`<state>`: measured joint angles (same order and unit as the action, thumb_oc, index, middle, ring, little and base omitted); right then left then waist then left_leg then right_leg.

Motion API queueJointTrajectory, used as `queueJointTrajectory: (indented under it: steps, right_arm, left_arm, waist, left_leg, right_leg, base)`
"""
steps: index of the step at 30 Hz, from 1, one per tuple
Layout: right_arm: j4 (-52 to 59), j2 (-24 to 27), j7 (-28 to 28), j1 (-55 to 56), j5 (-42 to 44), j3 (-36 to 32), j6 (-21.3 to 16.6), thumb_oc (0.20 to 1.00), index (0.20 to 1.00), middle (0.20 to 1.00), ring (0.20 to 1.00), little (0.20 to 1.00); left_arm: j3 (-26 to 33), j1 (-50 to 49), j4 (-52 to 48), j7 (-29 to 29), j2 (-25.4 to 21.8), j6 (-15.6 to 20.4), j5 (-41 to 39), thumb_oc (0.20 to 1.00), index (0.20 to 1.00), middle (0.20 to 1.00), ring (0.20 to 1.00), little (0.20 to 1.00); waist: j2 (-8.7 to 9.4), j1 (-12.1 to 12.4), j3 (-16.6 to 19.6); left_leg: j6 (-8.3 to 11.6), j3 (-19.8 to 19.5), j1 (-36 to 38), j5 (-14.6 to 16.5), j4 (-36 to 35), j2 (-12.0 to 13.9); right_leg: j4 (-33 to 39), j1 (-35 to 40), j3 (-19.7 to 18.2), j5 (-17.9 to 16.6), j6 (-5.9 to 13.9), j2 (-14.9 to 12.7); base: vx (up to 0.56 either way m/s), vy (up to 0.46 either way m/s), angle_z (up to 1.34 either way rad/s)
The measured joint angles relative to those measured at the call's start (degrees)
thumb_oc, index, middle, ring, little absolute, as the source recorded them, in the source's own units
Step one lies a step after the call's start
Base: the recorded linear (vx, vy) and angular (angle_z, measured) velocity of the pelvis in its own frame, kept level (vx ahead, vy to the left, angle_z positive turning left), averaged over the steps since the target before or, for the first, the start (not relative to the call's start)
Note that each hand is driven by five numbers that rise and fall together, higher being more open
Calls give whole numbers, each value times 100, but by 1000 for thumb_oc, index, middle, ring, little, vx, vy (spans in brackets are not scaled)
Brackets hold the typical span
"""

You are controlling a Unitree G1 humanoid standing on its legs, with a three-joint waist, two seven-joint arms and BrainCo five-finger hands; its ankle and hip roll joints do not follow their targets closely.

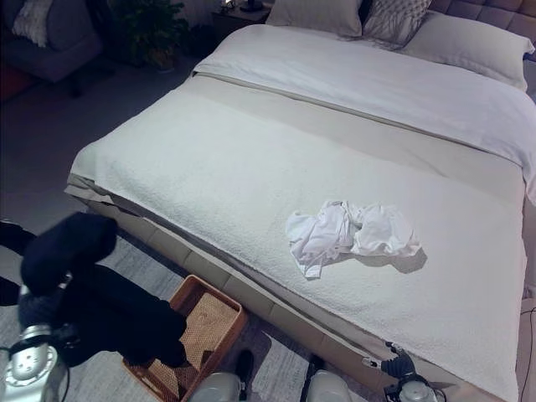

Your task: Pick up clothes into the bucket

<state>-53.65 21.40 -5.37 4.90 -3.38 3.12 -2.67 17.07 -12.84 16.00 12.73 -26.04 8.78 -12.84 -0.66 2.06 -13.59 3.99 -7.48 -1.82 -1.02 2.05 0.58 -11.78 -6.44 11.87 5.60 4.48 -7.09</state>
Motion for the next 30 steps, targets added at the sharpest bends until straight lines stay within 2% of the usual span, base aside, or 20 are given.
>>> queueJointTrajectory:
  steps: [3,7,9,13,15,19,22,24,26,30]
  right_arm:
    - [213,3,-50,-69,0,9,-82,1000,1000,1000,1000,1000]
    - [407,14,-159,-362,0,151,-131,1000,1000,1000,1000,1000]
    - [511,23,-220,-399,0,183,-157,1000,1000,1000,1000,1000]
    - [693,37,-343,-533,5,227,-215,1000,1000,1000,1000,1000]
    - [820,46,-409,-671,6,260,-256,1000,1000,1000,1000,1000]
    - [1010,172,-640,-731,83,334,-370,1000,1000,1000,1000,1000]
    - [1186,266,-772,-726,213,489,-401,1000,1000,1000,1000,1000]
    - [1413,435,-850,-902,306,551,-472,1000,1000,1000,1000,1000]
    - [1413,407,-942,-1063,409,569,-503,1000,1000,1000,1000,1000]
    - [1425,425,-1034,-1155,534,754,-565,1000,1000,1000,1000,1000]
  left_arm:
    - [-249,358,608,207,-19,-55,110,200,200,200,200,200]
    - [-716,1001,1540,556,-167,-109,376,200,200,200,200,200]
    - [-755,1154,1620,643,-163,-112,478,200,200,200,200,200]
    - [-926,1831,2038,943,-188,-97,529,200,200,200,200,200]
    - [-924,2005,2316,1070,-175,-60,467,200,200,200,200,200]
    - [-922,2191,2487,1303,-147,-45,250,200,200,200,200,200]
    - [-925,2299,2655,1484,-238,-1,178,200,200,200,200,200]
    - [-914,2446,2740,1562,-476,50,51,200,200,200,200,200]
    - [-925,2648,3061,1604,-528,22,24,200,200,200,200,200]
    - [-1084,2699,3311,1643,-620,-89,34,200,200,200,200,200]
  waist:
    - [56,-23,-222]
    - [167,-251,-659]
    - [197,-292,-819]
    - [231,-462,-1397]
    - [335,-584,-1576]
    - [442,-639,-1745]
    - [499,-797,-1725]
    - [531,-867,-1751]
    - [546,-922,-1754]
    - [589,-923,-1741]
  left_leg:
    - [-8,98,-244,8,181,-19]
    - [-56,247,-780,72,581,-76]
    - [-58,310,-990,113,752,-84]
    - [-67,455,-1522,293,1289,-78]
    - [-83,623,-1882,422,1625,-52]
    - [-129,904,-2613,784,2439,149]
    - [-186,920,-3177,946,2996,191]
    - [-180,970,-3928,1085,3500,237]
    - [-184,967,-4279,1143,3775,268]
    - [-133,944,-4430,1244,3886,338]
  right_leg:
    - [-236,-308,-108,15,-7,-27]
    - [-631,-913,-304,-5,-24,-77]
    - [-735,-1128,-395,-15,-31,-85]
    - [-952,-1616,-601,-83,-53,-26]
    - [-1090,-1981,-817,-143,-84,40]
    - [-1336,-2621,-1124,-251,-103,279]
    - [-1681,-3126,-1201,-227,-137,349]
    - [-2095,-3878,-1301,-191,-173,400]
    - [-2275,-4202,-1320,-204,-156,416]
    - [-2254,-4317,-1325,-175,-169,457]
  base:
    - [-124,51,-15]
    - [-114,56,-17]
    - [-74,27,-25]
    - [-102,30,-26]
    - [-153,26,-45]
    - [-62,3,-51]
    - [-66,21,-16]
    - [-38,8,-17]
    - [20,13,-13]
    - [29,10,-11]
